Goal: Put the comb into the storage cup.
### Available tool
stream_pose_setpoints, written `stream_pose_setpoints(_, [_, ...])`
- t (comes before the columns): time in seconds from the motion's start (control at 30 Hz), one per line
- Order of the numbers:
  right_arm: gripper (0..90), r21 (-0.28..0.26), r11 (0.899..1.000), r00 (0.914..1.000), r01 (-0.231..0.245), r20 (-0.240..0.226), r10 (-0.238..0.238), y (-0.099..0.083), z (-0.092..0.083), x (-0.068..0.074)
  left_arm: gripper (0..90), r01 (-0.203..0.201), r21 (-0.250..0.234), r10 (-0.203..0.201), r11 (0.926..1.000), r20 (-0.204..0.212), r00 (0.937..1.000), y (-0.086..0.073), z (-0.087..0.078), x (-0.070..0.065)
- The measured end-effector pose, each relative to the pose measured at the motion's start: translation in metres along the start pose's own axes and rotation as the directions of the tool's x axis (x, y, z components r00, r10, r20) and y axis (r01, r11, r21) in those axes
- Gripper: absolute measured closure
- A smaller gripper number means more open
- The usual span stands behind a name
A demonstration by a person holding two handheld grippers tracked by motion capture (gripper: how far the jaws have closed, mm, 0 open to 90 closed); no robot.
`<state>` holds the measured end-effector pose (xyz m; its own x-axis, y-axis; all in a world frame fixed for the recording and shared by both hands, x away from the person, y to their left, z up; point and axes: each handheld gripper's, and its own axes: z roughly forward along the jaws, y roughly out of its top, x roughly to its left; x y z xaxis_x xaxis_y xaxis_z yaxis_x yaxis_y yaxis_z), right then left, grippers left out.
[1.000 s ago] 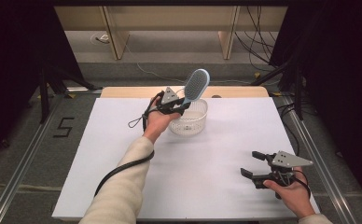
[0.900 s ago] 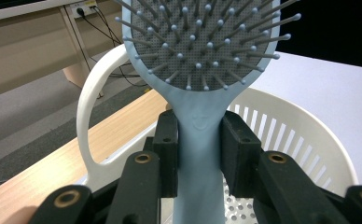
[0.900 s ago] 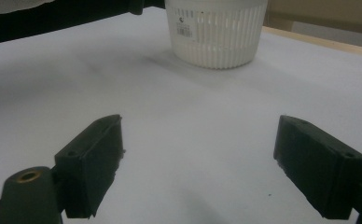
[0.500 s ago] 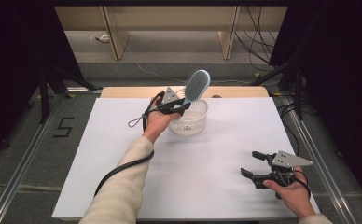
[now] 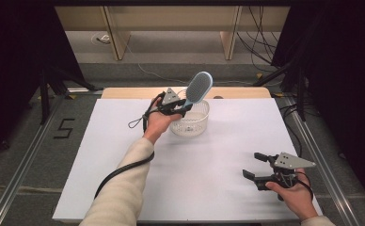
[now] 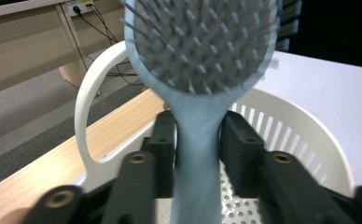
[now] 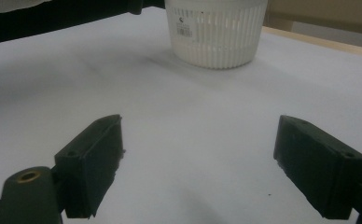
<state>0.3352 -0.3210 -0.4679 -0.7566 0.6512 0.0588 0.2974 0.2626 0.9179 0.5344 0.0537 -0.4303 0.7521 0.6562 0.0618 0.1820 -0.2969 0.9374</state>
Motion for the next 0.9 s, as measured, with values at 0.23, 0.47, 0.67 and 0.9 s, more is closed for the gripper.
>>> stream_pose_setpoints(0.23, [16.5, 0.001, 1.0, 1.0, 0.0, 0.001, 0.0, 0.0, 0.0, 0.0, 30.3, 0.011, 0.009, -0.011, 0.9999, 0.002, 0.9999, 0.007, -0.015, -0.003])
stream_pose_setpoints(0.47, [16.5, 0.0, 1.0, 1.0, -0.001, 0.004, 0.001, 0.0, 0.001, 0.0, 24.7, 0.034, 0.015, -0.034, 0.9993, -0.016, 0.9993, 0.007, -0.028, -0.001])
stream_pose_setpoints(0.67, [16.5, 0.002, 1.0, 1.0, -0.003, 0.006, 0.003, 0.0, 0.001, 0.0, 19.9, 0.061, 0.028, -0.06, 0.9978, -0.018, 0.998, 0.005, -0.036, -0.001])
stream_pose_setpoints(0.9, [16.5, 0.001, 1.0, 1.0, -0.004, 0.007, 0.004, 0.0, 0.0, 0.0, 14.3, 0.088, 0.043, -0.088, 0.9952, -0.017, 0.996, 0.007, -0.047, -0.002])
